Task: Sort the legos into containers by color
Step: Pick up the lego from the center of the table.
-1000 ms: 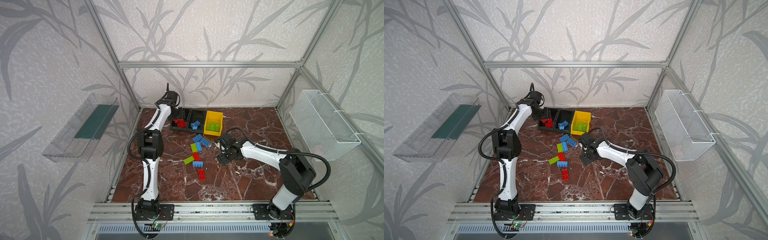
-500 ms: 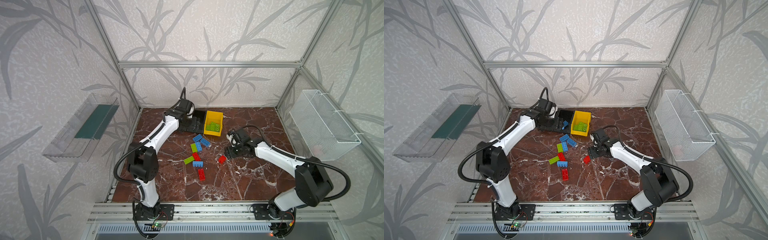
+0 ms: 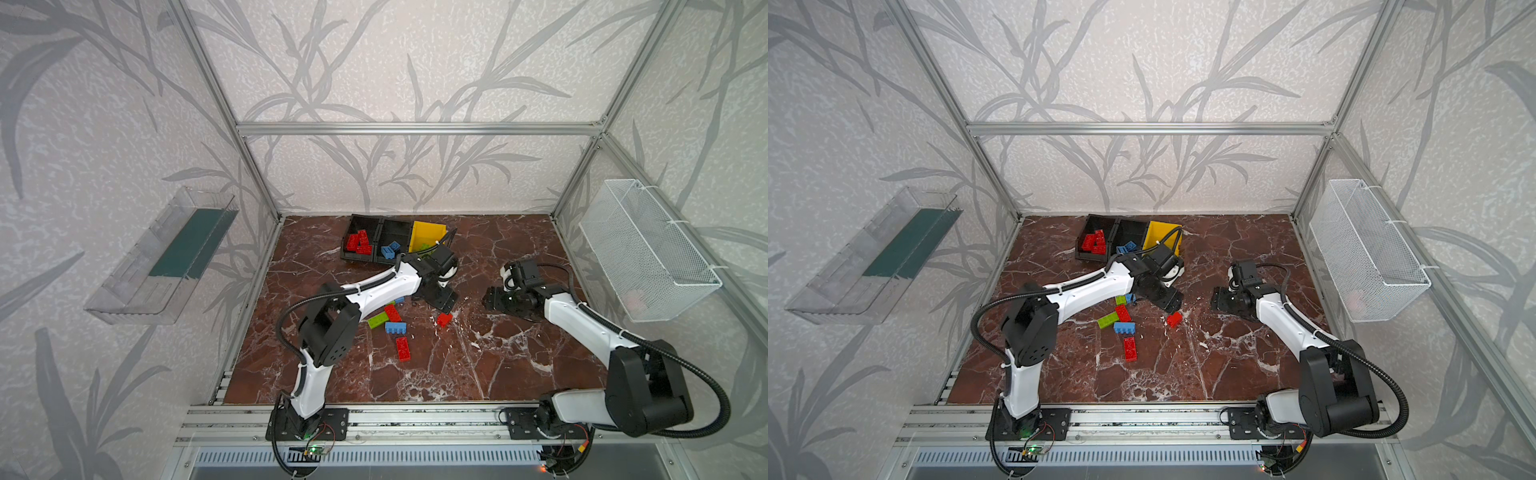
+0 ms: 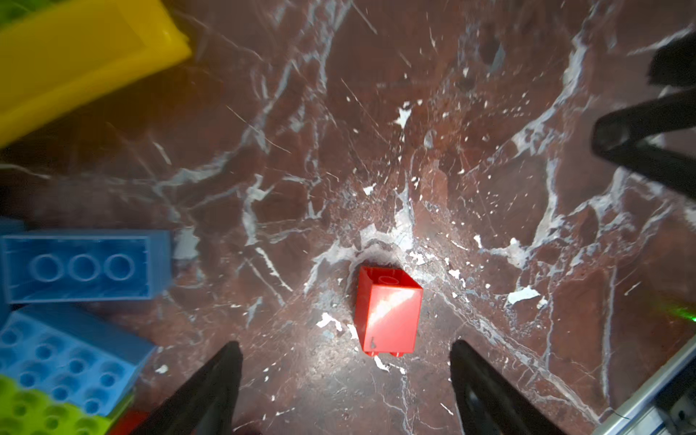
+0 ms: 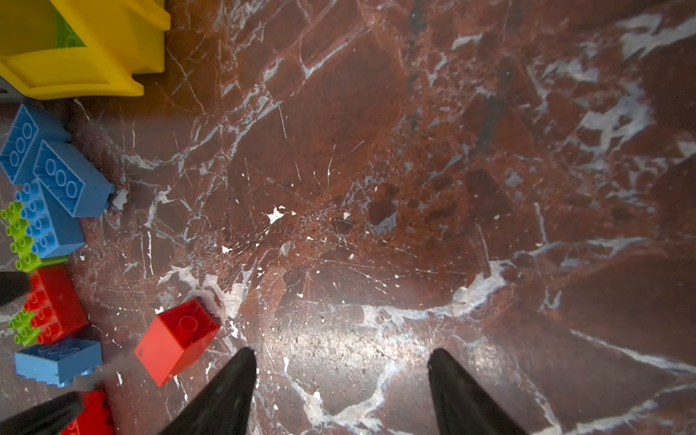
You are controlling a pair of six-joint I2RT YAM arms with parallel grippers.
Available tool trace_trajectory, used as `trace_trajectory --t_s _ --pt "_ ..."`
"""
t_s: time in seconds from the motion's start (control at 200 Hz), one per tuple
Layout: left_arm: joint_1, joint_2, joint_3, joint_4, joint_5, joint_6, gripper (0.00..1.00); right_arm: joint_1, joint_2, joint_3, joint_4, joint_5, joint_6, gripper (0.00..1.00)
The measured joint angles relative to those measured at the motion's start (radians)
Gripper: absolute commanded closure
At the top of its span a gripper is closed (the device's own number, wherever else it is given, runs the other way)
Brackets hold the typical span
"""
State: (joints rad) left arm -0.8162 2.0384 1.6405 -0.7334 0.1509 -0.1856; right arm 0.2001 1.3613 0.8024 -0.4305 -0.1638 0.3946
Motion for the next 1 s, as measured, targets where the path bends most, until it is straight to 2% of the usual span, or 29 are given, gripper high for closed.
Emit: trace_trajectory --t_s 0.105,0.28,0.44,0.66,0.86,1.0 --pt "-0.023 0.053 0.029 -0.022 -0.005 0.01 0.16 -0.009 -0.014 -0.008 0.0 -0.002 0.001 0.28" --pt "-0.036 0.106 0.061 -0.053 -0.024 0.017 0.29 -0.013 -0.022 -0.011 -0.001 -0.002 0.001 0.29" --pt "-0.036 0.121 0.061 -0.065 -0.022 0.026 0.51 -0.012 -0.022 -0.011 0.0 -0.002 0.001 0.3" --pt "-0.031 0.12 0.041 -0.047 0.006 0.018 0.71 -0.013 -0.022 -0.018 0.0 -0.002 0.0 0.31" --pt "0.012 0.098 0.017 -0.036 0.035 0.005 0.76 -0.012 -0.034 -0.02 0.0 -0.002 -0.006 0.32" --pt "0.121 0.025 0.014 -0.043 0.044 0.0 0.76 0.011 -0.042 -0.02 0.0 0.002 -0.032 0.32"
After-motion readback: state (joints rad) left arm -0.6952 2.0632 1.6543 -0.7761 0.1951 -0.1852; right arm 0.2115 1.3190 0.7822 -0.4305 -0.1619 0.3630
